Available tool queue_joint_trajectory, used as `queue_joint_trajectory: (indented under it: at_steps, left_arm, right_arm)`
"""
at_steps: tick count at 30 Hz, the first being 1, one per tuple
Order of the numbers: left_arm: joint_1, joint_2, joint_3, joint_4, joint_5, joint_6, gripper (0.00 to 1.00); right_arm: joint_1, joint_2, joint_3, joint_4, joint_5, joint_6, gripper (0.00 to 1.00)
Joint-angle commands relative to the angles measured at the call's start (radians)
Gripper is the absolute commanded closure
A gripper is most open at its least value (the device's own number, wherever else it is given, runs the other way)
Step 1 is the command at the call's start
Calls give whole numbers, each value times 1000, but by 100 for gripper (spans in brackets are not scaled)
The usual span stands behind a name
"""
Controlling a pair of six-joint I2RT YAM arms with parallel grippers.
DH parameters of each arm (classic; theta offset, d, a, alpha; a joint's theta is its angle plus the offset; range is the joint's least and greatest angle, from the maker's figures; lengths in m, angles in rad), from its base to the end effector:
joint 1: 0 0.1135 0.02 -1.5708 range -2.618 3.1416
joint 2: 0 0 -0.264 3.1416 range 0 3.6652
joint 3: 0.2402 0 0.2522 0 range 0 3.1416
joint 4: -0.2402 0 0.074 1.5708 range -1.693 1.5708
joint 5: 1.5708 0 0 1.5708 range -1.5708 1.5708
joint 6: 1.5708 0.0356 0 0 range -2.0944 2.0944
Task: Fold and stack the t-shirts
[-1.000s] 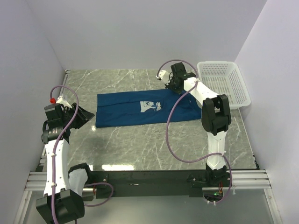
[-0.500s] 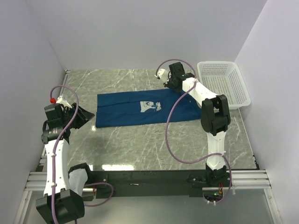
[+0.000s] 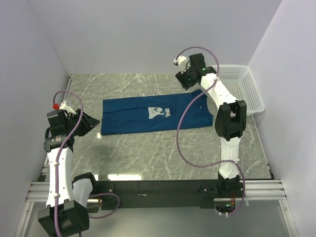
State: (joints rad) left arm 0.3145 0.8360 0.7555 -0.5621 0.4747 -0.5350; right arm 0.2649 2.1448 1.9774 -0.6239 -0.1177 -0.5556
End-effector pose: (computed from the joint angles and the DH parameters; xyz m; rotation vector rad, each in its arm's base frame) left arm 0.1730 0.0391 0.2862 -0.6606 2.1040 -0.6470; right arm 0.4735 0.1328 0.2758 -0.9913 2.1363 -0.0028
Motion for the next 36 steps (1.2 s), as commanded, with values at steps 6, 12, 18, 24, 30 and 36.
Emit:
queue_joint_trajectory:
  at_steps: [6,12,18,24,30,36]
  left_arm:
    - [5,11,-12,31,36,18,53]
    - [3,5,-15,31,36,17,53]
    - [3,6,-13,31,41,18,53]
    - [3,5,-15,33,42,18,53]
    - [3,5,-15,33,42,18,53]
    - [3,5,-15,34,41,18,53]
  right_arm:
    - [17,33,17,-192,-357,141,46]
    - [75,96,55,-129,-208,296,46]
    - [102,182,109,-120,-30,399,51]
    - [108,216,127,-94,61,434,54]
    - [108,244,146,-97,62,439,56]
    - [108,268,163,-111,52,438,62]
